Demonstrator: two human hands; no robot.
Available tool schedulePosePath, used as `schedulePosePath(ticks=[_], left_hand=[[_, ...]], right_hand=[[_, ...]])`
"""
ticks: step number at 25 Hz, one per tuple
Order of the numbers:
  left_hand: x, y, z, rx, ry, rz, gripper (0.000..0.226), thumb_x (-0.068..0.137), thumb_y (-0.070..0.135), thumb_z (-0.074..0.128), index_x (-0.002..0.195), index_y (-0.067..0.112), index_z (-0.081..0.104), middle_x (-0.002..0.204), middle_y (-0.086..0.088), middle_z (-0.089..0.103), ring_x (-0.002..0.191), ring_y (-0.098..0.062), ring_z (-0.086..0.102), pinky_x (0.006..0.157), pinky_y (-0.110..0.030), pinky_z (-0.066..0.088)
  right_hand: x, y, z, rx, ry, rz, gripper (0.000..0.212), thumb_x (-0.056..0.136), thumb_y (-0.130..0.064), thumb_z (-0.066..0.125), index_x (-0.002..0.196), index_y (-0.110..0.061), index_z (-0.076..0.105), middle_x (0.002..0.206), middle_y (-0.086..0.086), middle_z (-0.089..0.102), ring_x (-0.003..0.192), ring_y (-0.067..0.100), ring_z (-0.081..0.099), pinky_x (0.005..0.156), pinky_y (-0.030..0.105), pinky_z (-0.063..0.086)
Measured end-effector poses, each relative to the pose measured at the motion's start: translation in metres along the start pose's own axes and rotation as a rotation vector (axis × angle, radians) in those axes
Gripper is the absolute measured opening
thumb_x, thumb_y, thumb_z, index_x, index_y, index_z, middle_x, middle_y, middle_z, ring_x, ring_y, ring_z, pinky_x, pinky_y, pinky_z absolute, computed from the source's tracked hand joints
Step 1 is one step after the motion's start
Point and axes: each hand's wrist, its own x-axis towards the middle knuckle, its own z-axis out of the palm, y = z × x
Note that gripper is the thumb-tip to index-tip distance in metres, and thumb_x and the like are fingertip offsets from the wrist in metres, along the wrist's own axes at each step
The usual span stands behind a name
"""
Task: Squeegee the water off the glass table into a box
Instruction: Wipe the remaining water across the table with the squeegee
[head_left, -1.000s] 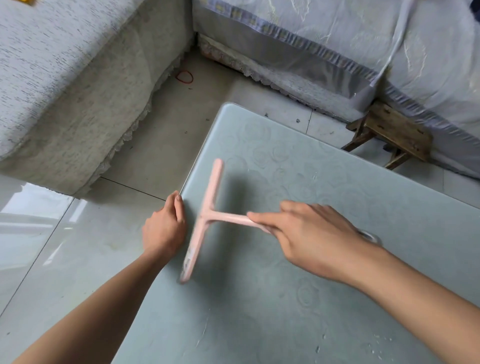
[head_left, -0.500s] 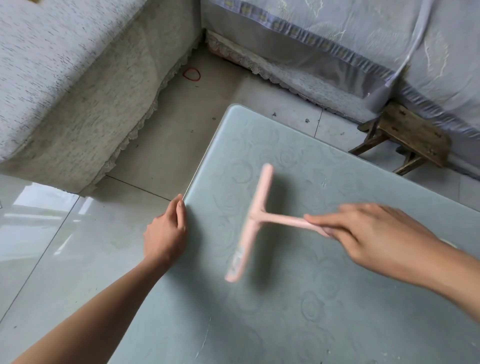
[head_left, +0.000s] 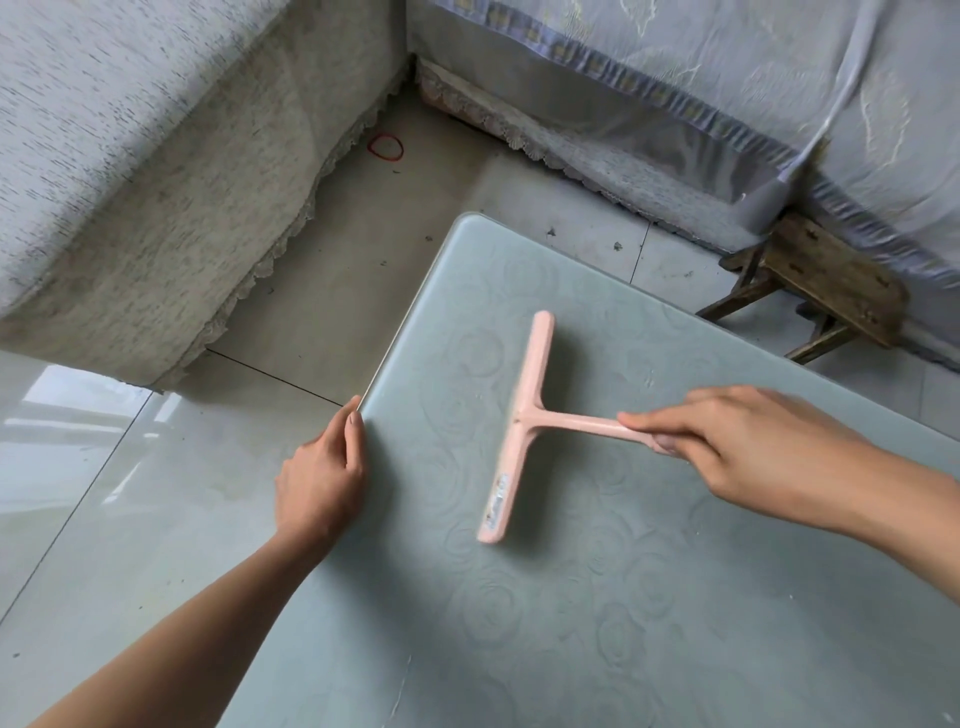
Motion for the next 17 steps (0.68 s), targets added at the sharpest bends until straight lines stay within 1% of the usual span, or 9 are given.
schedulePosePath(ticks=[2, 3, 5, 6, 8, 10, 12, 15, 17], left_hand=[[0.001, 0.000, 0.000, 0.020, -0.002, -0.010, 0.042, 0.099, 0.046, 0.020, 0.132, 0.043, 0.045, 0.107, -0.016, 0.068, 0.097, -0.042, 0.058, 0.077, -0.040, 0.041], [0.000, 0.000, 0.000, 0.029, -0.007, -0.015, 0.043, 0.098, 0.047, 0.019, 0.131, 0.042, 0.045, 0.108, -0.016, 0.067, 0.097, -0.042, 0.058, 0.078, -0.041, 0.042], [-0.003, 0.001, -0.001, 0.037, 0.001, 0.003, 0.044, 0.097, 0.048, 0.018, 0.132, 0.043, 0.045, 0.109, -0.017, 0.067, 0.097, -0.042, 0.059, 0.077, -0.041, 0.043], [-0.004, 0.000, -0.001, 0.035, 0.014, 0.012, 0.046, 0.096, 0.049, 0.018, 0.133, 0.044, 0.045, 0.109, -0.016, 0.067, 0.097, -0.042, 0.059, 0.076, -0.040, 0.043], [-0.003, 0.000, 0.000, 0.029, 0.036, 0.017, 0.053, 0.092, 0.052, 0.014, 0.134, 0.046, 0.044, 0.112, -0.015, 0.067, 0.098, -0.041, 0.059, 0.076, -0.040, 0.042], [0.000, 0.000, 0.000, 0.041, 0.028, 0.001, 0.049, 0.095, 0.051, 0.015, 0.135, 0.047, 0.042, 0.115, -0.012, 0.067, 0.099, -0.041, 0.059, 0.075, -0.039, 0.041], [-0.001, 0.001, -0.001, 0.048, 0.004, -0.011, 0.042, 0.099, 0.046, 0.020, 0.136, 0.047, 0.040, 0.115, -0.011, 0.067, 0.099, -0.040, 0.059, 0.074, -0.038, 0.040], [-0.002, 0.001, -0.002, 0.048, -0.003, -0.008, 0.041, 0.100, 0.045, 0.020, 0.137, 0.049, 0.038, 0.117, -0.008, 0.067, 0.099, -0.039, 0.059, 0.073, -0.037, 0.039], [-0.001, 0.002, -0.001, 0.066, 0.002, -0.011, 0.041, 0.100, 0.044, 0.021, 0.137, 0.049, 0.038, 0.118, -0.007, 0.066, 0.099, -0.039, 0.059, 0.074, -0.037, 0.039]], right_hand=[[0.012, -0.005, -0.013, -0.050, 0.055, -0.050, 0.040, 0.094, -0.041, 0.039, 0.127, -0.064, 0.035, 0.072, -0.019, 0.042, 0.086, 0.018, 0.057, 0.070, 0.035, 0.046], [0.027, -0.012, -0.019, -0.029, 0.096, -0.084, 0.040, 0.095, -0.040, 0.039, 0.127, -0.063, 0.034, 0.074, -0.018, 0.045, 0.088, 0.022, 0.058, 0.071, 0.037, 0.047], [0.065, -0.031, -0.027, 0.010, 0.158, -0.109, 0.036, 0.096, -0.036, 0.039, 0.127, -0.055, 0.041, 0.089, -0.012, 0.058, 0.094, 0.028, 0.057, 0.074, 0.036, 0.047], [0.082, -0.039, -0.026, 0.025, 0.173, -0.108, 0.033, 0.097, -0.032, 0.040, 0.125, -0.048, 0.047, 0.097, -0.005, 0.062, 0.094, 0.029, 0.057, 0.076, 0.037, 0.048], [0.095, -0.036, -0.018, 0.049, 0.183, -0.082, 0.032, 0.097, -0.027, 0.041, 0.123, -0.042, 0.052, 0.095, 0.000, 0.062, 0.086, 0.028, 0.056, 0.076, 0.037, 0.049], [0.075, -0.016, -0.004, 0.114, 0.150, -0.014, 0.038, 0.097, -0.027, 0.043, 0.126, -0.049, 0.051, 0.080, -0.007, 0.054, 0.075, 0.020, 0.051, 0.068, 0.032, 0.045], [0.037, 0.005, 0.008, 0.156, 0.098, 0.066, 0.039, 0.096, -0.030, 0.045, 0.126, -0.056, 0.048, 0.074, -0.012, 0.048, 0.074, 0.015, 0.050, 0.066, 0.033, 0.045], [0.000, 0.015, 0.000, 0.110, 0.031, 0.157, 0.038, 0.095, -0.038, 0.045, 0.123, -0.063, 0.046, 0.081, -0.018, 0.052, 0.089, 0.014, 0.057, 0.076, 0.032, 0.047], [0.019, 0.003, -0.016, 0.081, 0.094, 0.090, 0.038, 0.094, -0.040, 0.044, 0.123, -0.065, 0.042, 0.091, -0.016, 0.058, 0.093, 0.018, 0.058, 0.074, 0.035, 0.046]])
